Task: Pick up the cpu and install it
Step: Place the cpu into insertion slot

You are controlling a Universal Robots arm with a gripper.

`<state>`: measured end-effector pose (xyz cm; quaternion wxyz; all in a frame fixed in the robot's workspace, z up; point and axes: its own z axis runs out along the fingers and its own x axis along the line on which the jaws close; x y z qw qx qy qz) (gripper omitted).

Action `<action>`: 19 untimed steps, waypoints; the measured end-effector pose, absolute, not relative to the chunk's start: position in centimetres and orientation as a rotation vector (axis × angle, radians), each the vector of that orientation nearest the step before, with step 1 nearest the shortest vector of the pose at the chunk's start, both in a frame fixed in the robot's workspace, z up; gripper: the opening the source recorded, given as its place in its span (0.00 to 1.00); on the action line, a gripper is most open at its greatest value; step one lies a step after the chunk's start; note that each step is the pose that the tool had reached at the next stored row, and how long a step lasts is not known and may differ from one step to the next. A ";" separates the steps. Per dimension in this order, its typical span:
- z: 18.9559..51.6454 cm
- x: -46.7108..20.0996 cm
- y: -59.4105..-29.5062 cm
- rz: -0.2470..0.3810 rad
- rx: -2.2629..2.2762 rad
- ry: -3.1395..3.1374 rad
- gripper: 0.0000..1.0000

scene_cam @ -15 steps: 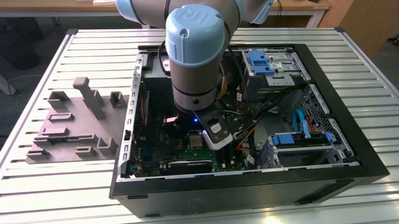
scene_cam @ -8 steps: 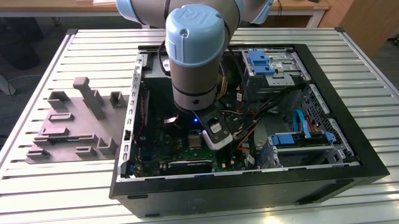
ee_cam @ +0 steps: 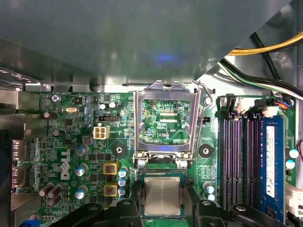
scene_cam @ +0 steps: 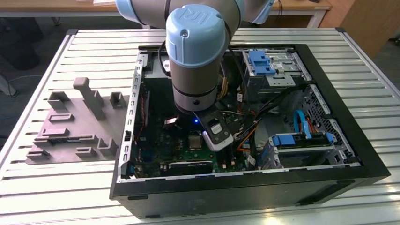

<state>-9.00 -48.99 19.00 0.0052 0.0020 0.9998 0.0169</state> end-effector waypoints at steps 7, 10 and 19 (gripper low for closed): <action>19.0 -9.0 -49.1 0.053 0.010 3.131 0.45; 19.0 -9.0 -49.1 0.053 0.011 3.131 0.45; 19.0 -9.0 -49.1 0.053 0.012 3.131 0.52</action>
